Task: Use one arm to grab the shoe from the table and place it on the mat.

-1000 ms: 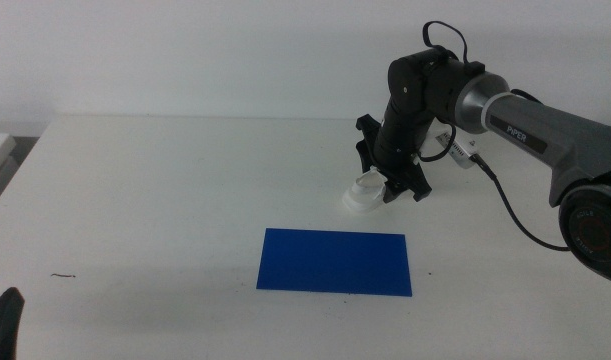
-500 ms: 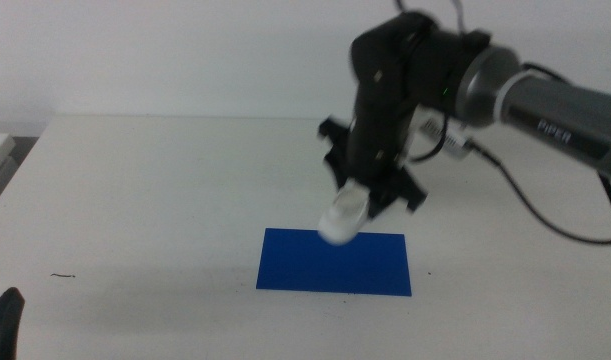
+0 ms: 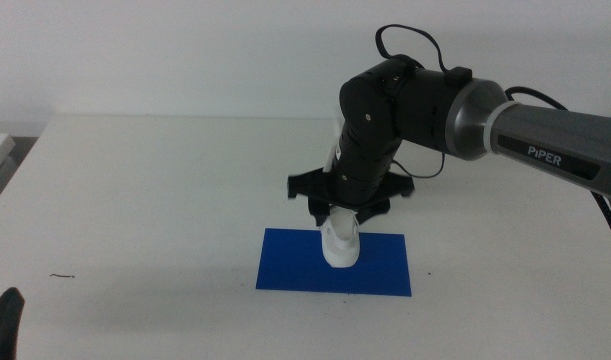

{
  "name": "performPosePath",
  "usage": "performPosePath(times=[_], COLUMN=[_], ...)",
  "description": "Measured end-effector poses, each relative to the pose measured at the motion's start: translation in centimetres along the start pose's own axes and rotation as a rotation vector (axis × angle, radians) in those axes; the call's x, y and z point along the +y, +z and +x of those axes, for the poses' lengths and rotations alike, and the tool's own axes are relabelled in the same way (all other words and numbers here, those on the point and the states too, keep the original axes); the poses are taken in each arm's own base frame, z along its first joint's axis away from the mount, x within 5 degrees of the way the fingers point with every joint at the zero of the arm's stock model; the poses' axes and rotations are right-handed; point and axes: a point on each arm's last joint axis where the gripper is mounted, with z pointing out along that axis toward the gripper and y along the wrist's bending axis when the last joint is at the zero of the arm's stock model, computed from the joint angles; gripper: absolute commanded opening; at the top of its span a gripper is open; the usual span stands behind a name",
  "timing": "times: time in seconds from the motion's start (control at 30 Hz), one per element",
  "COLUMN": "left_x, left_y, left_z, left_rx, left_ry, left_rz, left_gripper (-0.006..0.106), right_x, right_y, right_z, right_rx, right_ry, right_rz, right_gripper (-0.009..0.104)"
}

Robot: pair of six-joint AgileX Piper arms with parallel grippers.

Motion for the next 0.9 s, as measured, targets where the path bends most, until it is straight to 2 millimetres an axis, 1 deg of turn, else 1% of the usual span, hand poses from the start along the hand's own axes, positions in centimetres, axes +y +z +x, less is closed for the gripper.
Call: performPosePath(times=[0.1,0.17,0.3,0.33,0.47,0.57,0.7,0.9], left_x=[0.0,0.0,0.0,0.0,0.0,0.0,0.0,0.0], left_y=[0.0,0.0,0.0,0.0,0.0,0.0,0.0,0.0], left_z=[0.0,0.0,0.0,0.0,0.0,0.0,0.0,0.0], left_rx=[0.000,0.000,0.000,0.000,0.000,0.000,0.000,0.000], left_ry=[0.000,0.000,0.000,0.000,0.000,0.000,0.000,0.000], left_rz=[0.000,0.000,0.000,0.000,0.000,0.000,0.000,0.000], left_gripper=[0.094,0.094,0.094,0.094,0.094,0.094,0.094,0.094], right_x=[0.2,0.2,0.3,0.4,0.4,0.4,0.3,0.3], right_y=[0.0,0.0,0.0,0.0,0.0,0.1,0.1,1.9], right_z=[0.0,0.1,0.1,0.1,0.3,0.3,0.3,0.6], right_rx=[0.001,0.003,-0.001,0.001,0.011,0.009,0.007,0.049], right_ry=[-0.270,-0.392,-0.500,-0.549,-0.931,-1.139,-1.232,-1.277], right_rz=[-0.026,-0.024,-0.039,-0.047,-0.053,-0.057,-0.049,-0.061], right_gripper=[-0.001,-0.001,-0.002,-0.003,-0.003,-0.003,-0.003,-0.003])
